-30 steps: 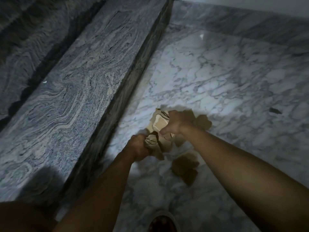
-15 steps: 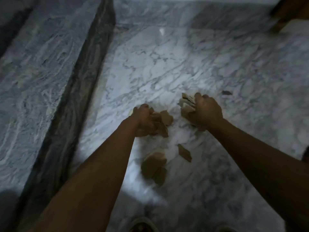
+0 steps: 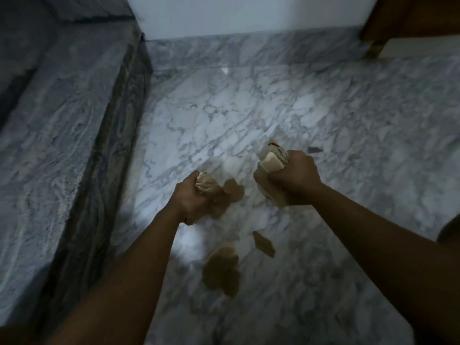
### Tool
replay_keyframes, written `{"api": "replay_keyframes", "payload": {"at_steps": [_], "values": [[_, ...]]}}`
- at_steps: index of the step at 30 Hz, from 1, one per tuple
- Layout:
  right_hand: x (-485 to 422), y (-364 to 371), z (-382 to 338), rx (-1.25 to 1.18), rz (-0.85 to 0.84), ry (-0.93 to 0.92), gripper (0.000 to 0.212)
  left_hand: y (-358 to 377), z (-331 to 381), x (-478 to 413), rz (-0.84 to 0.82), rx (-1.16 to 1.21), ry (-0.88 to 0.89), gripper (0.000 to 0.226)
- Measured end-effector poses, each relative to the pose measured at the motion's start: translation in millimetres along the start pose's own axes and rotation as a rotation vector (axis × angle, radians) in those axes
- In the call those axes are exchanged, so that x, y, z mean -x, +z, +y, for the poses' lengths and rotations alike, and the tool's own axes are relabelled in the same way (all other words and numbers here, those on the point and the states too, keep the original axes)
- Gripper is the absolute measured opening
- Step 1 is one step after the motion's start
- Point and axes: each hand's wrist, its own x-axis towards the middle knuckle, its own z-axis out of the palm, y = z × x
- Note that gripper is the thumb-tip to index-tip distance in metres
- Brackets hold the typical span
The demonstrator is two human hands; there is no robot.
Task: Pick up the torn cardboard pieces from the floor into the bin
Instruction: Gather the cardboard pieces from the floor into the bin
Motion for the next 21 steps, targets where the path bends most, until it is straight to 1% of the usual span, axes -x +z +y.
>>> {"api": "replay_keyframes", "payload": {"at_steps": [1, 3, 4, 5, 7, 9, 10, 12, 13, 15, 17, 21], "values": [[-6, -6, -5, -0.040, -0.081, 0.027, 0.039, -10, -3, -4, 0.005, 0.008, -0.030, 0.031], [-15, -8, -18, -0.147, -0.287, 0.095, 0.059, -28, -10, -7, -0.022, -0.042, -0.109, 0.050], [-16, -5, -27, -0.176, -0.381, 0.105, 0.065, -35, -16, -10, -0.054, -0.061, -0.156, 0.057], [-17, 3, -35, -0.164, -0.454, 0.085, 0.067, -40, -21, -12, -0.083, -0.088, -0.196, 0.061], [-17, 31, -44, -0.044, -0.522, 0.003, 0.063, -39, -29, -16, -0.117, -0.212, -0.228, 0.063], [-10, 67, -45, 0.081, -0.511, -0.068, 0.051, -25, -33, -19, -0.113, -0.337, -0.250, 0.053], [-6, 84, -43, 0.127, -0.492, -0.090, 0.046, -16, -36, -21, -0.091, -0.374, -0.254, 0.052], [1, 108, -37, 0.169, -0.440, -0.086, 0.047, -1, -37, -20, -0.022, -0.396, -0.258, 0.059], [2, 116, -34, 0.154, -0.413, -0.063, 0.049, 5, -40, -20, 0.020, -0.383, -0.243, 0.060], [0, 120, -29, 0.098, -0.396, -0.029, 0.046, 12, -42, -20, 0.096, -0.342, -0.198, 0.051], [-2, 118, -23, 0.058, -0.407, -0.001, 0.043, 14, -42, -22, 0.120, -0.304, -0.205, 0.047], [5, 107, -10, -0.058, -0.433, 0.016, 0.044, 12, -41, -21, 0.110, -0.179, -0.277, 0.057]]}}
